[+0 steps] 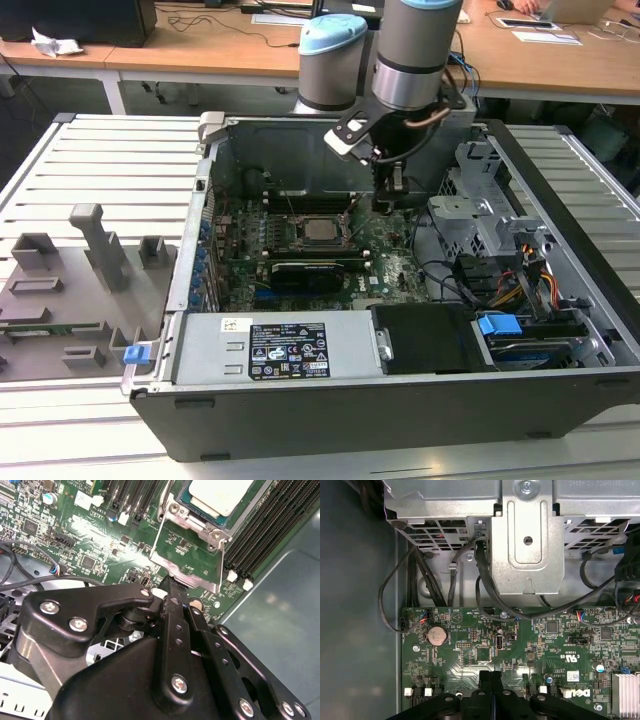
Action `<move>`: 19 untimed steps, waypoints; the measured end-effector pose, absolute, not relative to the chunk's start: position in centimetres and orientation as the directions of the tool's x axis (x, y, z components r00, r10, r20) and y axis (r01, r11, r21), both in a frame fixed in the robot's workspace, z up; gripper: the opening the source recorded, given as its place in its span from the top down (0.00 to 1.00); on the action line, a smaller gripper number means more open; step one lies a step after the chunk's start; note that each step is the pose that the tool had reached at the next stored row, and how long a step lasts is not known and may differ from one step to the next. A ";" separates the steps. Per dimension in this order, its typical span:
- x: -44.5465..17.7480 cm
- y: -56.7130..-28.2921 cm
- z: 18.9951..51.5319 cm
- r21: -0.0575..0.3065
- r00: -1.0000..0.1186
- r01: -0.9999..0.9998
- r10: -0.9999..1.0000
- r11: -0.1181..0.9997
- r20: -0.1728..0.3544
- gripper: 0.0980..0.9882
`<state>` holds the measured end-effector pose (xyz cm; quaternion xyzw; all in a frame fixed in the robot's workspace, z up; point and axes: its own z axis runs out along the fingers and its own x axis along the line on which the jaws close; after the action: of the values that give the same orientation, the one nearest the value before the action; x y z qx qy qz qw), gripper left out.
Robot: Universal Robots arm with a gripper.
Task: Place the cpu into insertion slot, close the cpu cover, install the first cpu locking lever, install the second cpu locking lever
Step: 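Close the cpu cover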
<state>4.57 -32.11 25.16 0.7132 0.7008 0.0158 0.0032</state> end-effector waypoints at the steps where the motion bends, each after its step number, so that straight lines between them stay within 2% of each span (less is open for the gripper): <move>1: 4.5 -32.1 25.2 0.027 0.017 0.999 1.000 -0.018 0.018 0.99; 19: 3.8 -32.1 25.2 0.027 0.017 0.999 1.000 -0.018 0.018 0.99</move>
<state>3.81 -32.11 25.16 0.7132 0.7007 0.0158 0.0031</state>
